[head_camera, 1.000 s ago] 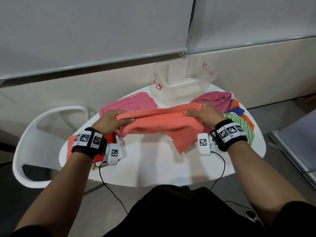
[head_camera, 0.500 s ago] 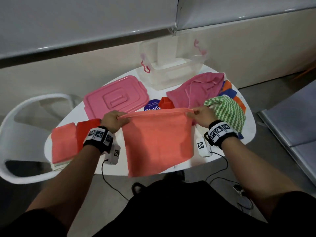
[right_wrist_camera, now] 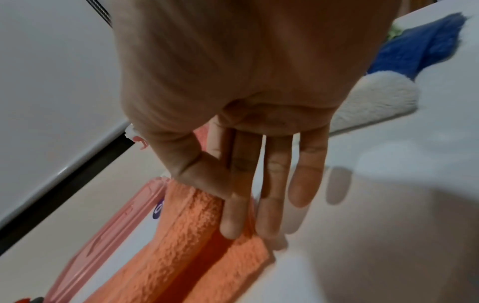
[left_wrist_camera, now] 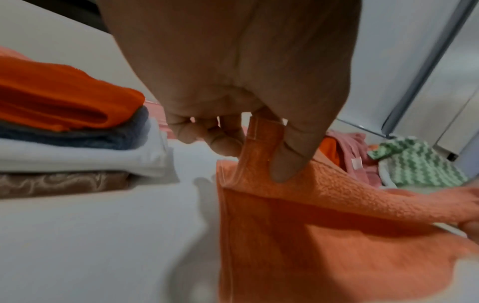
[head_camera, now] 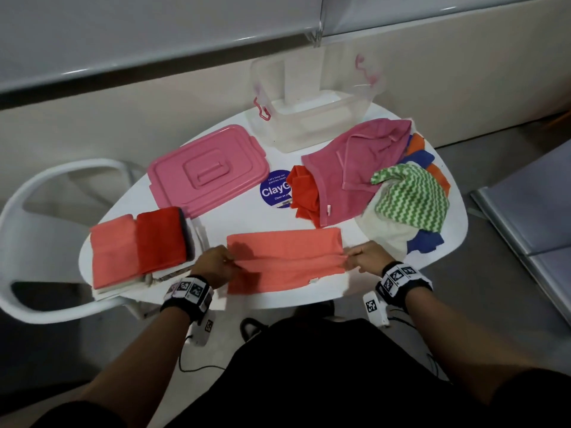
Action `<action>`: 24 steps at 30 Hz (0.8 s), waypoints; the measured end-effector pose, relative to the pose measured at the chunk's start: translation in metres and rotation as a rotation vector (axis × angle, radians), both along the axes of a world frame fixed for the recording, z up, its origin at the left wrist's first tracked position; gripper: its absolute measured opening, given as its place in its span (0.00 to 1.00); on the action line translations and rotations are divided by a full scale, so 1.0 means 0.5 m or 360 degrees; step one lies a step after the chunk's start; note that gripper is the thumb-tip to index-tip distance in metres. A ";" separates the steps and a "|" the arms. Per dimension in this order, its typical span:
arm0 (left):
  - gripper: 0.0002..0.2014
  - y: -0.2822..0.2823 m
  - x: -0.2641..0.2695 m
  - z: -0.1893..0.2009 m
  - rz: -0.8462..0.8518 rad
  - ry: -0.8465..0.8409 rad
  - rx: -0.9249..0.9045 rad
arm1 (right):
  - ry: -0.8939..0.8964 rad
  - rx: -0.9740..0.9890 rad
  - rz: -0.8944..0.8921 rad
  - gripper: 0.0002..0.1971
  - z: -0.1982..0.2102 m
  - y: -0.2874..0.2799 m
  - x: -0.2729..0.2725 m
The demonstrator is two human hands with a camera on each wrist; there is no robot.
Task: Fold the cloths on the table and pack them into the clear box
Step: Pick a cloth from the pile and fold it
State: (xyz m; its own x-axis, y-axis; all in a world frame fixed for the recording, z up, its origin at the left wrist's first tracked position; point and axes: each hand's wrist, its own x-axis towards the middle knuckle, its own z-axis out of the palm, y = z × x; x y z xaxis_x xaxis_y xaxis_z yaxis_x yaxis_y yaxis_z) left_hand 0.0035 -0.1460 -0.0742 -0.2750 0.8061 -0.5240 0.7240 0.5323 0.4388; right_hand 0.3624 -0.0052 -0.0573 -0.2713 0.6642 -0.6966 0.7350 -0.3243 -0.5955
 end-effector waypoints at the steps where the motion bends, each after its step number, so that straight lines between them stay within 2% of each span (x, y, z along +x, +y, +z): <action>1: 0.23 -0.007 0.007 -0.005 -0.0010 -0.0010 -0.0046 | -0.0036 -0.0020 0.0007 0.10 -0.004 -0.005 -0.001; 3: 0.29 -0.020 0.020 -0.012 -0.0111 -0.0045 -0.0137 | -0.0095 -0.0047 0.0015 0.10 -0.006 -0.011 -0.007; 5: 0.17 -0.026 0.032 -0.005 -0.0303 -0.0114 -0.0227 | -0.0099 -0.0009 -0.0087 0.10 -0.009 -0.013 -0.011; 6: 0.15 -0.023 0.033 -0.007 -0.0291 -0.0126 -0.0233 | -0.0085 0.0059 -0.0179 0.10 -0.015 -0.012 -0.011; 8: 0.22 -0.012 0.033 -0.021 0.0034 -0.0058 -0.0156 | -0.0135 0.0219 -0.0363 0.17 -0.033 0.002 -0.015; 10: 0.24 0.006 0.036 -0.031 0.0407 -0.0046 0.0020 | -0.0258 0.0251 -0.0466 0.22 -0.046 0.018 -0.027; 13: 0.33 0.040 0.053 -0.029 0.0680 -0.0047 0.0012 | -0.0343 0.0207 -0.0430 0.21 -0.047 0.033 -0.058; 15: 0.35 0.057 0.067 -0.030 0.0813 -0.0011 -0.0042 | -0.0359 0.0199 -0.0380 0.20 -0.042 0.038 -0.077; 18: 0.32 0.065 0.081 -0.034 0.0915 0.0006 -0.0042 | -0.0340 0.0233 -0.0367 0.16 -0.050 0.043 -0.092; 20: 0.30 0.069 0.081 -0.044 0.0956 -0.0026 0.0019 | -0.0261 0.0245 -0.0464 0.11 -0.065 0.045 -0.095; 22: 0.22 0.068 0.082 -0.050 0.1050 -0.0168 0.0170 | -0.0089 0.0245 -0.0641 0.06 -0.073 0.045 -0.098; 24: 0.15 0.065 0.091 -0.037 0.1157 -0.0432 0.0330 | 0.0067 0.0242 -0.0704 0.03 -0.065 0.045 -0.102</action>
